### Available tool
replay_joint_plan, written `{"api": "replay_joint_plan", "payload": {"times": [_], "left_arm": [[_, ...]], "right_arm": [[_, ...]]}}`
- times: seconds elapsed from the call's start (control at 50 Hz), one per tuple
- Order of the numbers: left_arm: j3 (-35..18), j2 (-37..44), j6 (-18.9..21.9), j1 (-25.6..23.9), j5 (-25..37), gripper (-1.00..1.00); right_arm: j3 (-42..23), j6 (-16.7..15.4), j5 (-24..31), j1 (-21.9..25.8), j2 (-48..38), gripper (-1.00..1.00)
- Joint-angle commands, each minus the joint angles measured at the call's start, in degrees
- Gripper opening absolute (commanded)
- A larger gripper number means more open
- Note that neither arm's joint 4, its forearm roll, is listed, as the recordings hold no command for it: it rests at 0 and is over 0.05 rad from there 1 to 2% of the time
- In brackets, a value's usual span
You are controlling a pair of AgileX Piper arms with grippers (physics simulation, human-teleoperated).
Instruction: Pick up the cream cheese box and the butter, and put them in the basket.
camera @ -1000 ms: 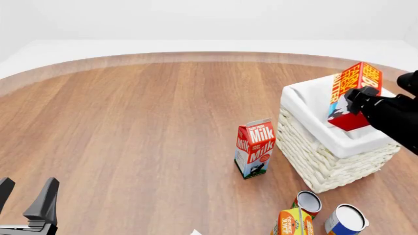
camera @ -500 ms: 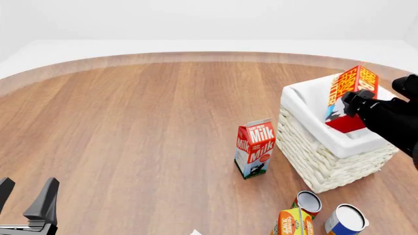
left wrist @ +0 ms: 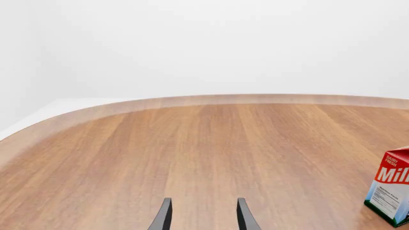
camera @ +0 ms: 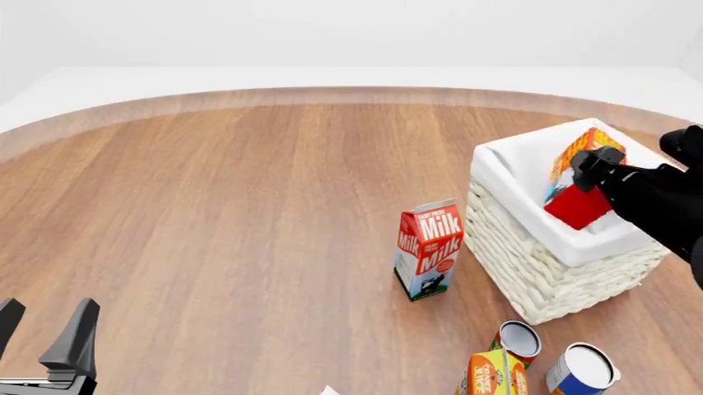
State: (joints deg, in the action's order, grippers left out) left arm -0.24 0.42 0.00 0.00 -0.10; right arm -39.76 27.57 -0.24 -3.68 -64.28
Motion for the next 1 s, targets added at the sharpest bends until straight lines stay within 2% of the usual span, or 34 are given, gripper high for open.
{"api": "replay_joint_plan", "payload": {"times": [0.02, 0.54, 0.72, 0.84, 1.0], "left_arm": [[0.0, 0.0, 0.0, 0.0, 0.0, 1.0], [0.0, 0.0, 0.0, 0.0, 0.0, 1.0], [0.0, 0.0, 0.0, 0.0, 0.0, 1.0], [0.0, 0.0, 0.0, 0.0, 0.0, 1.0], [0.0, 0.0, 0.0, 0.0, 0.0, 1.0]], "right_arm": [[-1.07, 0.24, -0.27, -0.12, 0.09, 1.0], [-1.67, -0.11, 1.52, 0.79, 2.23, 1.0], [-4.75, -0.89, 7.48, 4.41, 6.73, 1.0], [-8.49, -2.7, 13.34, 8.21, 10.0, 1.0], [-12.33, -4.48, 17.37, 11.92, 10.9, 1.0]]}}
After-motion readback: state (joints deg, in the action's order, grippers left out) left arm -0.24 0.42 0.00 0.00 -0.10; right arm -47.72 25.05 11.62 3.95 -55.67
